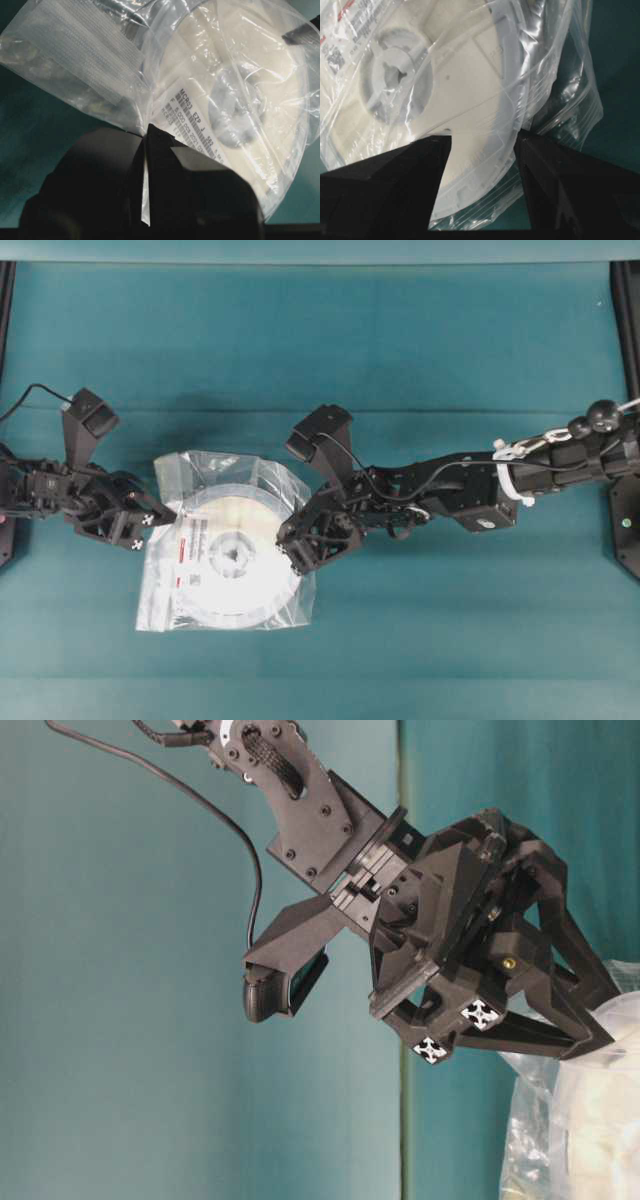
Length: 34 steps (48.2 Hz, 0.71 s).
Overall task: Take out the reel from the clear zip bag.
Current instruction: 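Grasp the white reel's rim inside the bag with the right gripper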
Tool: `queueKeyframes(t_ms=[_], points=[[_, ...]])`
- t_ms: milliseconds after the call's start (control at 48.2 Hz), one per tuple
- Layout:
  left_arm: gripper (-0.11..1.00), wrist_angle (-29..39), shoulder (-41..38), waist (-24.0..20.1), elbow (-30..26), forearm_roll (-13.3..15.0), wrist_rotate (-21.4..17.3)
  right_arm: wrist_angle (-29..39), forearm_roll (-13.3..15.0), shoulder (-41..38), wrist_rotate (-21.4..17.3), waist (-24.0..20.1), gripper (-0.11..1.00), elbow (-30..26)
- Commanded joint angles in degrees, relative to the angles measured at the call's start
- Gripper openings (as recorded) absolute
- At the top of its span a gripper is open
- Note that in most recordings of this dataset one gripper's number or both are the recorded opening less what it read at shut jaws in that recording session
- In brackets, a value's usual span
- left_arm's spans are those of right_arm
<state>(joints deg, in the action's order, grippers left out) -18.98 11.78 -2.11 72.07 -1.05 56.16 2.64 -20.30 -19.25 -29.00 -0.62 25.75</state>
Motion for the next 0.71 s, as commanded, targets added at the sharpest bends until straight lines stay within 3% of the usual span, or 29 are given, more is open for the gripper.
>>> queueKeyframes(t_ms=[0, 145, 332, 457, 685], points=[[0.01, -0.35, 0.26, -0.09, -0.7, -0.18, -0.09, -0.35, -0.18, 0.09, -0.7, -0.26, 0.72, -0.7], [0.01, -0.35, 0.26, -0.09, -0.79, -0.18, -0.09, -0.26, -0.18, -0.35, -0.7, -0.26, 0.62, -0.7], [0.01, -0.35, 0.26, -0.09, -0.7, -0.18, -0.09, 0.26, -0.35, -1.05, -0.79, -0.35, 0.35, -0.88], [0.01, -0.35, 0.26, -0.09, -0.79, -0.09, -0.09, 1.14, -2.2, -1.23, -0.79, -0.35, 0.21, -0.7], [0.01, -0.35, 0.26, -0.09, -0.7, -0.09, -0.09, 1.23, -3.52, -0.88, -0.79, -0.44, 0.2, 0.62]])
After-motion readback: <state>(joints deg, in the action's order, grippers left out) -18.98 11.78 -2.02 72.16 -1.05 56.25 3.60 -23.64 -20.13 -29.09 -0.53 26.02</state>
